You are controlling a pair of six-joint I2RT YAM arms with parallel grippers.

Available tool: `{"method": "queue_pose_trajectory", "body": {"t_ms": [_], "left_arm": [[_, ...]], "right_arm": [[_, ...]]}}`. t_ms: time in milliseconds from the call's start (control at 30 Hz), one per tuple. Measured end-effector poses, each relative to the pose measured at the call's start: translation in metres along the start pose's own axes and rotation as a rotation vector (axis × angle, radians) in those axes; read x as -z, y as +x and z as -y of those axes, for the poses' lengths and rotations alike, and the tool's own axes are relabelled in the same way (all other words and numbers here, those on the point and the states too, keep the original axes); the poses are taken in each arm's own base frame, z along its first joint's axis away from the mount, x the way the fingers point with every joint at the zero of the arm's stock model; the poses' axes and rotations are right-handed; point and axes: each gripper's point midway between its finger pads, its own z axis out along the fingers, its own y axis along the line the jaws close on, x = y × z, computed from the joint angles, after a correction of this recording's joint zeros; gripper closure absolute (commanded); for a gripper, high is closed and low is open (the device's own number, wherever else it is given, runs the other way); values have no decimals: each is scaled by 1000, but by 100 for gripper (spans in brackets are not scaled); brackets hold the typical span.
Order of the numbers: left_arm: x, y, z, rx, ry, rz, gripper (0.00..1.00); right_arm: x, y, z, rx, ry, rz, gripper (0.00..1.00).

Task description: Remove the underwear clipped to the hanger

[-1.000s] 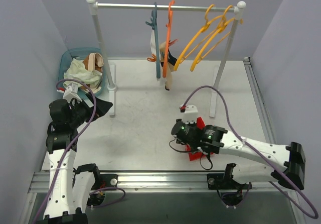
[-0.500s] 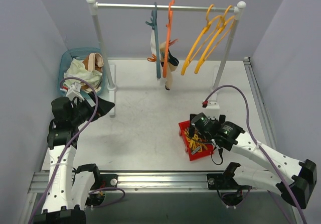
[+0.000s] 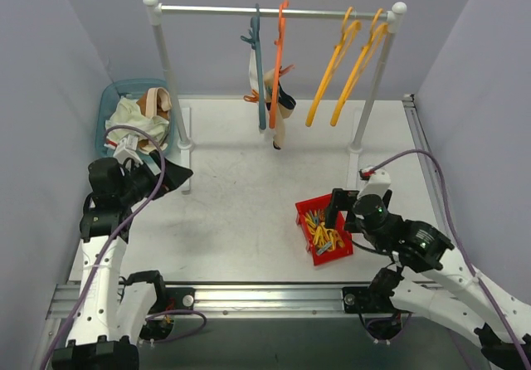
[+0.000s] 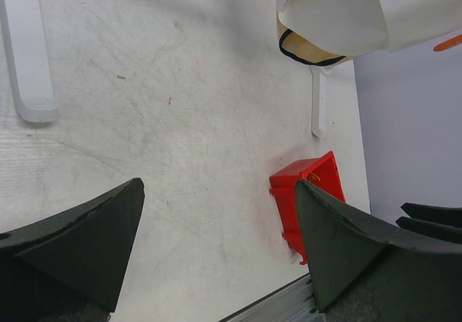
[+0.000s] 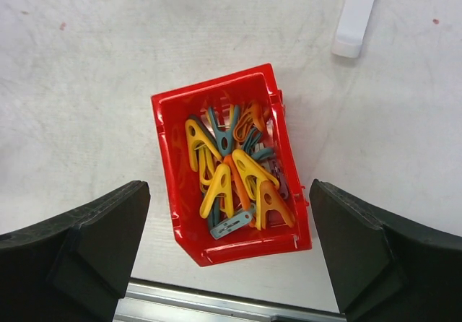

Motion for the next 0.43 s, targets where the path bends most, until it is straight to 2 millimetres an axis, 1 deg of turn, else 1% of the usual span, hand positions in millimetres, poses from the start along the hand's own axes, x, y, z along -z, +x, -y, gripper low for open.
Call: {"method": "queue_pose_trajectory", "body": {"t_ms": [100,167,333,433], "left_arm": [[-3,2,1,1,5,-14,6],[-5,1,2,-3,13,-18,6],[-10,-11,11,-16,46,0,6],[-16,-16,12,-15,58,3,6]], "right_arm": [[17,-13,2,-35,-55,66,0],[33,-26,3,-64,-103,129,0],[76,-60,5,-128,-214,264,0],[91,-70,2,-142,-257,288,0]]}}
